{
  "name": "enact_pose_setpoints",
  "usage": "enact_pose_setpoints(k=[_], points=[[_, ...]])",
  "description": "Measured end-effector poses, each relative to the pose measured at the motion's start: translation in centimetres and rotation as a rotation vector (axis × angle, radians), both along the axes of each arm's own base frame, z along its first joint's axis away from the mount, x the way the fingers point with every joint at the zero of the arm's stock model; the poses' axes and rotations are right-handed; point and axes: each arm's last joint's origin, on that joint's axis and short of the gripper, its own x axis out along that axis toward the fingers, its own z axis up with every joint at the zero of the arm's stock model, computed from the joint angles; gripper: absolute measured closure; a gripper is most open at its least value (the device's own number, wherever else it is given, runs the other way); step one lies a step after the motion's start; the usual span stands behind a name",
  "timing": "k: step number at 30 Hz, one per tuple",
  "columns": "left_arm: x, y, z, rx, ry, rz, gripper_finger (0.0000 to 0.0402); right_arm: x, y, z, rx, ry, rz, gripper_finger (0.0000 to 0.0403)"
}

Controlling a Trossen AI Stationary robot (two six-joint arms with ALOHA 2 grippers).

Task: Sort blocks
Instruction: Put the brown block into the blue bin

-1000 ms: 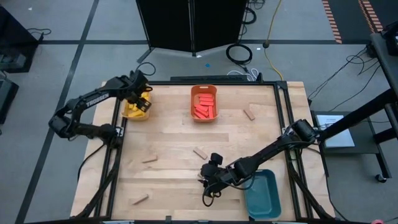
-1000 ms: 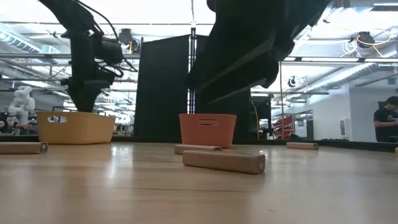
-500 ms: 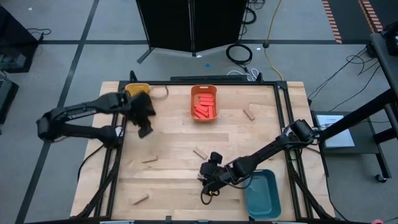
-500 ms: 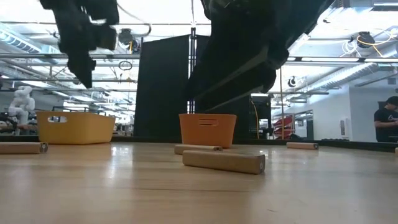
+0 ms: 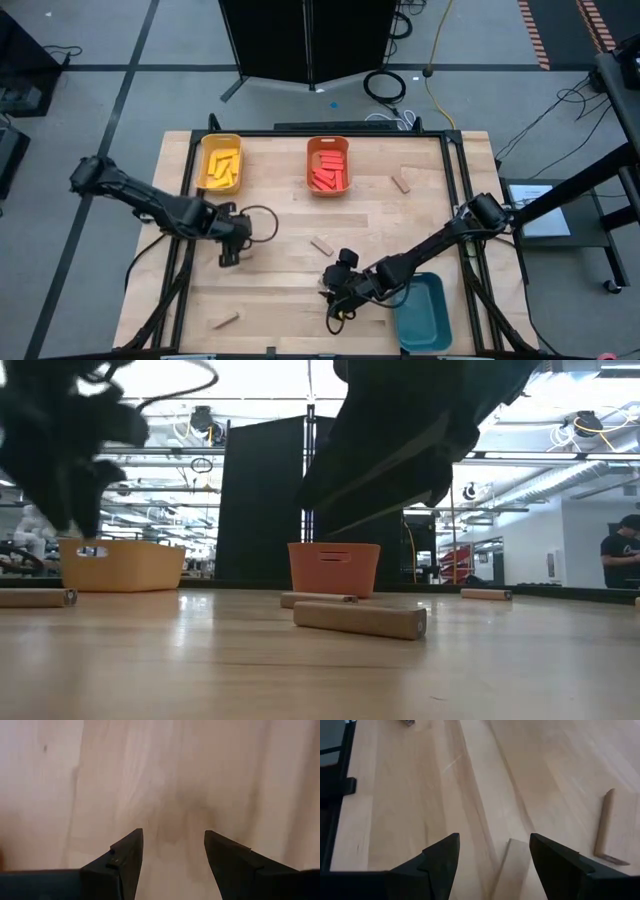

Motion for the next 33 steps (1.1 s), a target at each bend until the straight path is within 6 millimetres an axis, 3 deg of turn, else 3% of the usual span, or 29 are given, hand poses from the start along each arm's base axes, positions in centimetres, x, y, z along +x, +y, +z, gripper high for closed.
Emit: enact_pose_setpoints(k=[4, 8, 16, 33], points=[[-0.8, -0.4, -2.7, 0.023, 0.066, -0.004, 0.0194, 0.0, 0.1, 0.0, 0.001, -0.004, 0.001, 0.017], [-1.0, -0.8, -4.1, -0.02, 0.079, 0.013, 0.0194, 0.0, 0.1, 0.0, 0.001, -0.005, 0.001, 0.017], [-0.2, -1.9, -4.4, -0.079, 0.02, -0.027, 0.0194, 0.1, 0.0, 0.0, 0.001, -0.005, -0.006, 0.017], [0.8, -2.4, -7.0, -0.021, 0.132, -0.004, 0.0203, 0.0, 0.0, 0.0, 0.013, -0.005, -0.016, 0.017]])
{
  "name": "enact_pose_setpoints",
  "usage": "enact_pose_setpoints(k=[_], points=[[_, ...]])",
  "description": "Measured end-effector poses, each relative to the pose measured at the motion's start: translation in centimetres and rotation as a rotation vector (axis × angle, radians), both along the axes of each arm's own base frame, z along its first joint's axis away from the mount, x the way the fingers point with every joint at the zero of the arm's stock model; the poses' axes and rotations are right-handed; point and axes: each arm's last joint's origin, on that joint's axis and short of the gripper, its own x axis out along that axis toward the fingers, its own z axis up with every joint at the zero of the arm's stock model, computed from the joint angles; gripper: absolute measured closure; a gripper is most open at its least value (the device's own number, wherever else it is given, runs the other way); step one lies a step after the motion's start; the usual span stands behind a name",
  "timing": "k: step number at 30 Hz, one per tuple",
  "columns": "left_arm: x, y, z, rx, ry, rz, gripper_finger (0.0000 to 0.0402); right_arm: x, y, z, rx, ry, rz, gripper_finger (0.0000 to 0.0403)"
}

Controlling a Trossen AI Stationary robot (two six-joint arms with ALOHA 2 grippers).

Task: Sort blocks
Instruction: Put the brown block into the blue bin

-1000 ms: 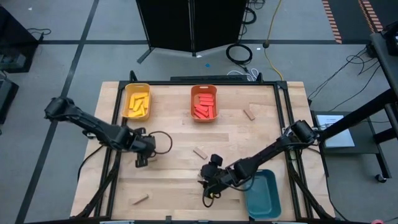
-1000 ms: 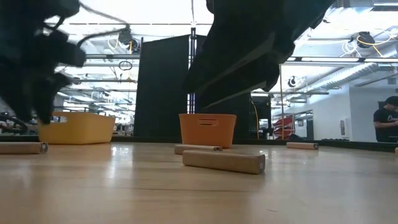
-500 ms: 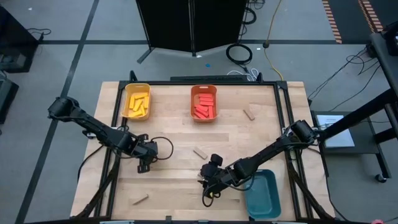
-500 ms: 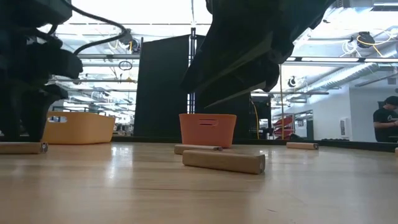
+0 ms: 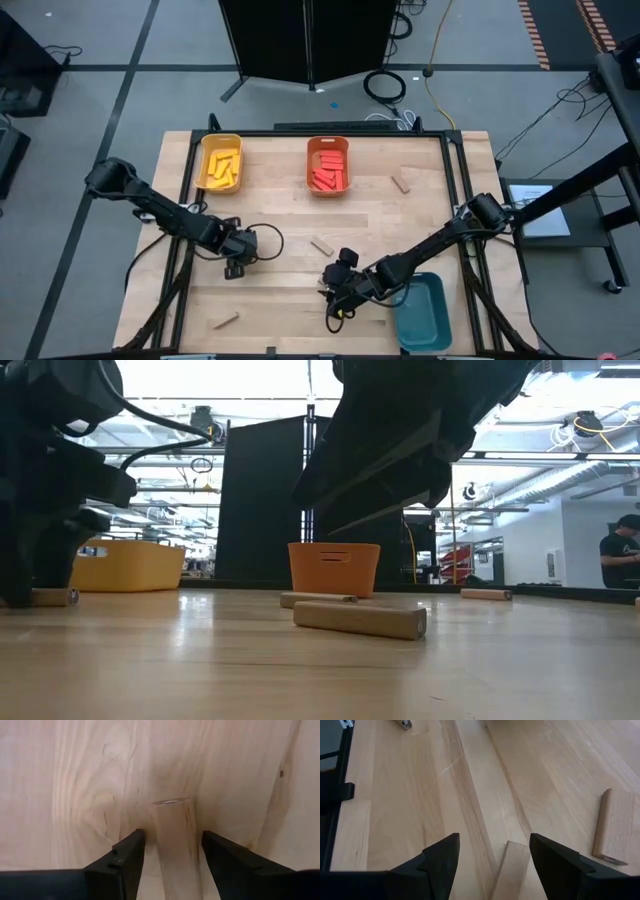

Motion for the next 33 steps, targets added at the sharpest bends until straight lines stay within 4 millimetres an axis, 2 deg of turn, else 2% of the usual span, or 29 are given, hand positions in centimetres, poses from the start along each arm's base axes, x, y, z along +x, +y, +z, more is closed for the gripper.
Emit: enact_pose_setpoints(k=[9, 13, 20, 23, 28, 33], points=[[0.0, -0.1, 0.2, -0.026, -0.013, -0.008, 0.0312, 0.0, 0.0, 0.0, -0.003, -0.003, -0.004, 0.017], [0.6, -0.3, 0.9, -0.052, -0.088, -0.031, 0.0322, 0.1, -0.2, 0.1, -0.038, -0.024, -0.041, 0.017], [3.9, -2.1, 4.8, -0.184, -0.603, -0.17, 0.0314, 0.2, -0.1, 0.3, -0.072, -0.049, -0.02, 0.017], [5.1, -3.0, 6.8, -0.212, -0.848, -0.242, 0.0312, 0.5, 0.4, 0.9, -0.099, -0.133, -0.002, 0.017], [5.6, -4.5, 9.7, -0.186, -1.195, -0.347, 0.0311, 1.1, 1.7, 2.6, -0.124, -0.31, 0.066, 0.017], [5.7, -5.4, 10.7, -0.108, -1.354, -0.351, 0.031, 1.3, 2.2, 3.7, -0.201, -0.427, 0.033, 0.017]])
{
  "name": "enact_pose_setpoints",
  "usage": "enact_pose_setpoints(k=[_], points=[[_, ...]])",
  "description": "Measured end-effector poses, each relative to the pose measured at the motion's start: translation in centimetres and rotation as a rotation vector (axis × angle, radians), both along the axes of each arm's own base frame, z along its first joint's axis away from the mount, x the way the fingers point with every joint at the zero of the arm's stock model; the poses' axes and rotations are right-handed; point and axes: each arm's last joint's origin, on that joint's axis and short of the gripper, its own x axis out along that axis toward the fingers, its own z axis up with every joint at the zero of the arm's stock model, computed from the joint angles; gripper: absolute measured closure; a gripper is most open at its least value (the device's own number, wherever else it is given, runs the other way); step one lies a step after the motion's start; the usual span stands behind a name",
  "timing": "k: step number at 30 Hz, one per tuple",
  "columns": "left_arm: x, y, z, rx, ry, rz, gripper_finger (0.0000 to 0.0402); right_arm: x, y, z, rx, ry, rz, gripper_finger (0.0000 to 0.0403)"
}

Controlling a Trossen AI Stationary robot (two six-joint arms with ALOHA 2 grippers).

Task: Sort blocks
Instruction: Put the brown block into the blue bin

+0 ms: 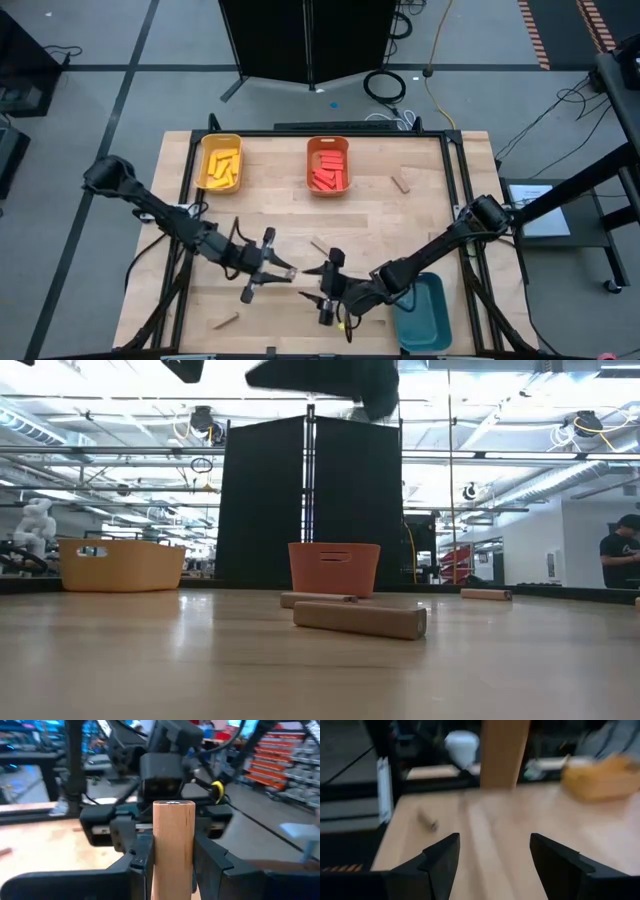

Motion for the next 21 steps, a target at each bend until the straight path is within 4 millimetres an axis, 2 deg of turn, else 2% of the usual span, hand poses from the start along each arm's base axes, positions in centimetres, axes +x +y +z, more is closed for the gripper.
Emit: enact_pose_setpoints(k=[4, 7, 21], points=[[0.5, -0.6, -0.6, 0.03, -0.027, 0.029, 0.0309, 0.1, 0.2, 1.0, -0.076, -0.088, -0.035, 0.017], [0.9, -0.8, -1.2, 0.048, -0.04, 0.032, 0.0309, 0.3, 0.3, 1.7, -0.063, -0.152, -0.025, 0.017], [1.5, -1.2, -1.1, 0.047, -0.161, 0.037, 0.0308, 0.7, -0.5, 1.8, -0.07, -0.158, -0.036, 0.017]])
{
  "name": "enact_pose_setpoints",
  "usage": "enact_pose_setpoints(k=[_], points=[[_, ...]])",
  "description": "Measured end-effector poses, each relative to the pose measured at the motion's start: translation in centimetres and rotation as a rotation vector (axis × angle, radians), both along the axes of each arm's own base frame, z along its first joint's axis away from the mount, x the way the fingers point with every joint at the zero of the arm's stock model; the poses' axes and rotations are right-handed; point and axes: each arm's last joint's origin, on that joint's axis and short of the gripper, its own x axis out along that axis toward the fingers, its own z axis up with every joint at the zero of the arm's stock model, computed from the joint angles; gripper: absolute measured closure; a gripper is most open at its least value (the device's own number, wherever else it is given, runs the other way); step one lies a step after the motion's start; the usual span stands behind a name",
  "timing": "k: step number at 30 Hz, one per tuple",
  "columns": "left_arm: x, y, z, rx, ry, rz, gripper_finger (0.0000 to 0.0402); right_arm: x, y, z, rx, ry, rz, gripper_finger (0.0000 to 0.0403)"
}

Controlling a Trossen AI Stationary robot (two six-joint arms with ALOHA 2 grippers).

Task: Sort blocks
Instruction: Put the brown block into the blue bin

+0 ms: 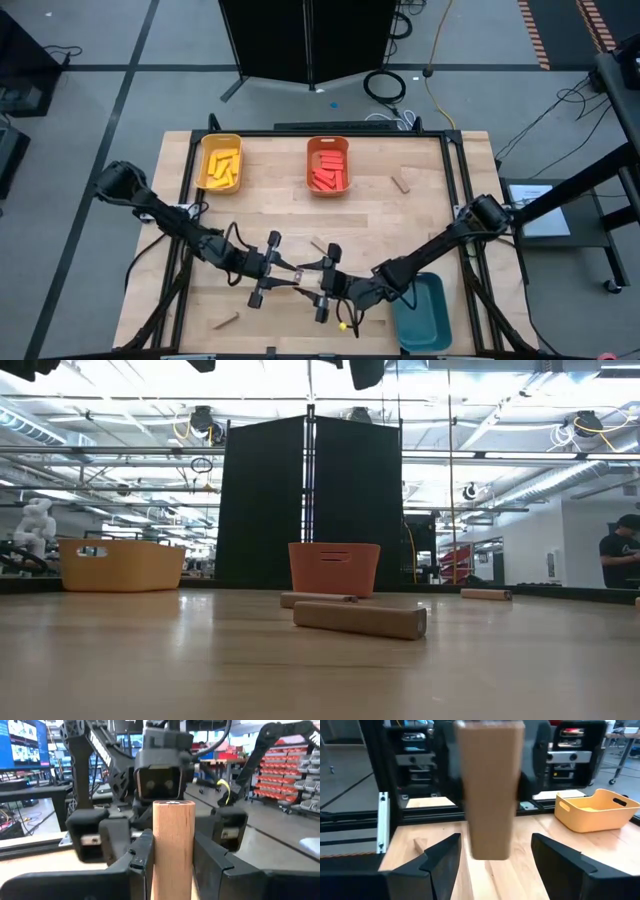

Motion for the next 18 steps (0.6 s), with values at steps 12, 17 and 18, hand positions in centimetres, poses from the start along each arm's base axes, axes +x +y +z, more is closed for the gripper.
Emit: enact_pose_setpoints(k=[12, 17, 18], points=[[0.12, -0.01, 0.0, -0.011, -0.016, 0.003, 0.0308, 0.25, -0.27, 0.66, 0.001, -0.057, -0.002, 0.0183], [0.12, 0.0, 0.0, -0.011, -0.016, 0.005, 0.0308, 0.26, -0.29, 0.65, 0.001, -0.057, -0.002, 0.0238], [0.12, 0.0, -0.01, -0.011, -0.015, 0.005, 0.0308, 0.26, -0.29, 0.65, 0.001, -0.057, -0.002, 0.0252]])
